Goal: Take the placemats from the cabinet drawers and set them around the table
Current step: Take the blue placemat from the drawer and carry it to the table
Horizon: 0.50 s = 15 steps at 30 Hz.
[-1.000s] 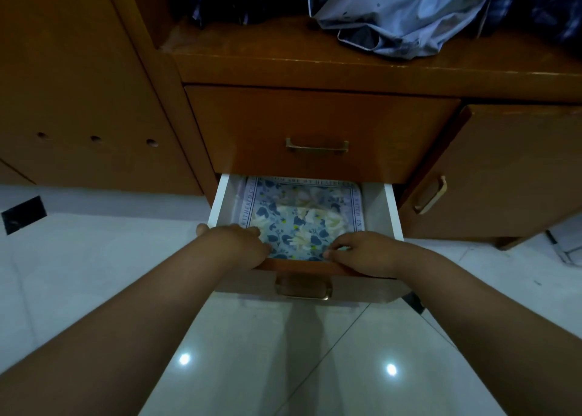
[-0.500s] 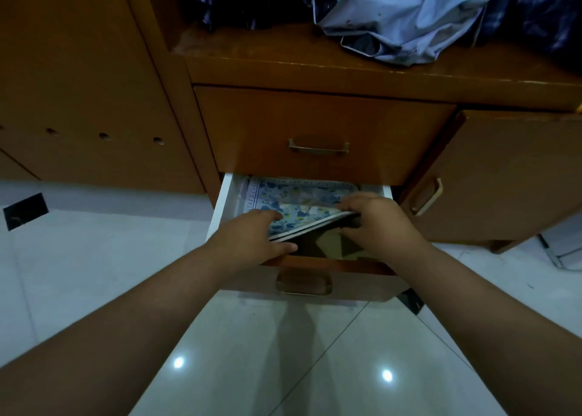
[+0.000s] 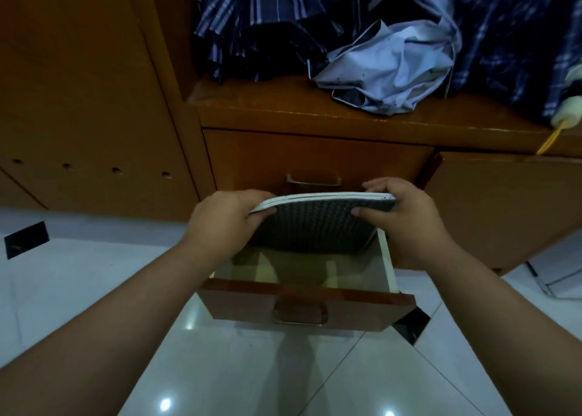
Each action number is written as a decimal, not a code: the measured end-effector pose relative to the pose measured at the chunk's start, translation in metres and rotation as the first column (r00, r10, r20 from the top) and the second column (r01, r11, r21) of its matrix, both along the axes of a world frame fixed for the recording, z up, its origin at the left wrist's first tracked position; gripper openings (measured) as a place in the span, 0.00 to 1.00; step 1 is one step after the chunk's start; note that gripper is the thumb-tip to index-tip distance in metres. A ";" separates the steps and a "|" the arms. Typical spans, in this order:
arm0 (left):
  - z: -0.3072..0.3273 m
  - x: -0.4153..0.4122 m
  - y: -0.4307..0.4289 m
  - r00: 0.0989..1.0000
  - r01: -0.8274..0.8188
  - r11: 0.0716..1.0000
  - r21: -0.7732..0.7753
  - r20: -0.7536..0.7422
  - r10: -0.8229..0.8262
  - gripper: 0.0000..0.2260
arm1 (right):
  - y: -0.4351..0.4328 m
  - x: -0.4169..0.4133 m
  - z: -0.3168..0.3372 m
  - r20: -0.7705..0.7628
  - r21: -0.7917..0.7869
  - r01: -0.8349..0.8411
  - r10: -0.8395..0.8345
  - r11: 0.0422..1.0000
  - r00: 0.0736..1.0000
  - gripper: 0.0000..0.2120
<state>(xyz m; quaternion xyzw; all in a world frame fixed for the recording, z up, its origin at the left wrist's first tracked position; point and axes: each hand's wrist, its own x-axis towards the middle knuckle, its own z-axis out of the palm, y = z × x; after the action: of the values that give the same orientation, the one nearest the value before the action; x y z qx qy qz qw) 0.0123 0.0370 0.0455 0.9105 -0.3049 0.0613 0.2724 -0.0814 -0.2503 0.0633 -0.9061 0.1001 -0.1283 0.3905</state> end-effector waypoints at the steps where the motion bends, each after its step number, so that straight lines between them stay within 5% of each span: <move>1: 0.008 0.000 0.002 1.000 0.006 1.000 -0.026 0.015 -0.006 0.13 | -0.003 -0.001 0.005 0.000 0.123 -0.030 0.030 0.992 1.000 0.11; 6: 0.034 0.001 0.014 0.999 0.050 0.979 -0.195 0.021 -0.047 0.11 | -0.009 -0.009 0.022 0.098 0.227 -0.131 0.112 0.965 0.989 0.07; 11: 0.043 0.011 0.030 0.975 -0.044 0.914 -0.403 -0.218 -0.049 0.11 | -0.007 -0.007 0.032 0.272 0.298 -0.140 0.057 0.944 0.961 0.10; 15: 0.038 0.008 0.034 0.952 -0.130 0.834 -0.537 -0.302 -0.046 0.10 | -0.003 -0.004 0.037 0.260 0.253 -0.169 0.101 0.953 0.960 0.12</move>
<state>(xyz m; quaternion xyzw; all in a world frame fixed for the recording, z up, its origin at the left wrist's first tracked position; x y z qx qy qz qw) 0.0204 0.0705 0.0840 0.7985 -0.2088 0.0122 0.5645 -0.0856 -0.2534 0.0998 -0.8258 0.0054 -0.1965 0.5286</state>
